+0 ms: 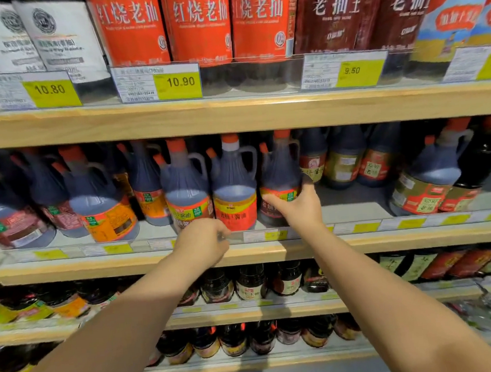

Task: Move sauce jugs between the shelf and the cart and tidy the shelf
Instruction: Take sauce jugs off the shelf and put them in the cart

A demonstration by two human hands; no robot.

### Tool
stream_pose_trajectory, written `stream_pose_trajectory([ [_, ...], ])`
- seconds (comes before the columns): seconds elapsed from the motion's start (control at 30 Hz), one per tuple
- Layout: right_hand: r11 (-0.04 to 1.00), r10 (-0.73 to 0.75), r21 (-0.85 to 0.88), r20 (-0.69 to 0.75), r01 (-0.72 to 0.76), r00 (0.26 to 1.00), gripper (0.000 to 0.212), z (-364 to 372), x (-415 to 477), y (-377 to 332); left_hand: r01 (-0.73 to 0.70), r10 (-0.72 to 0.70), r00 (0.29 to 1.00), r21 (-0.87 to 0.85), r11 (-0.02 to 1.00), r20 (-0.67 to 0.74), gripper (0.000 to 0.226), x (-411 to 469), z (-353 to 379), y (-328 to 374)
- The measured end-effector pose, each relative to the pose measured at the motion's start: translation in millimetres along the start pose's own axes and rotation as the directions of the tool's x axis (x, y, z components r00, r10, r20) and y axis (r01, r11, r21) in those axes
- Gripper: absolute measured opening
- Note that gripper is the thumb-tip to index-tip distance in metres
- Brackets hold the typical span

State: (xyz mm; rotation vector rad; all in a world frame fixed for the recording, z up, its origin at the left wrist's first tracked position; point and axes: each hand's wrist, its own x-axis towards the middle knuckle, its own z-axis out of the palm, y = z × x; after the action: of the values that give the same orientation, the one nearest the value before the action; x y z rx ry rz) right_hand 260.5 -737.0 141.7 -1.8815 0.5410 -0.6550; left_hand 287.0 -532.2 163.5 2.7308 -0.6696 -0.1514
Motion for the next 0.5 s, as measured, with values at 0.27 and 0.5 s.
stream_pose_trajectory([
  [0.27,0.994,-0.010,-0.112,0.018,0.012,1.000,0.080,6,5,4,-0.005,0.006,0.999,0.019,1.000,-0.038,0.028,3,6,1],
  [0.5,0.988,-0.029,-0.153,0.029,0.034,0.999,0.038,-14,-73,-2,0.115,-0.057,0.988,-0.429,0.896,0.146,0.054,-54,28,-3],
])
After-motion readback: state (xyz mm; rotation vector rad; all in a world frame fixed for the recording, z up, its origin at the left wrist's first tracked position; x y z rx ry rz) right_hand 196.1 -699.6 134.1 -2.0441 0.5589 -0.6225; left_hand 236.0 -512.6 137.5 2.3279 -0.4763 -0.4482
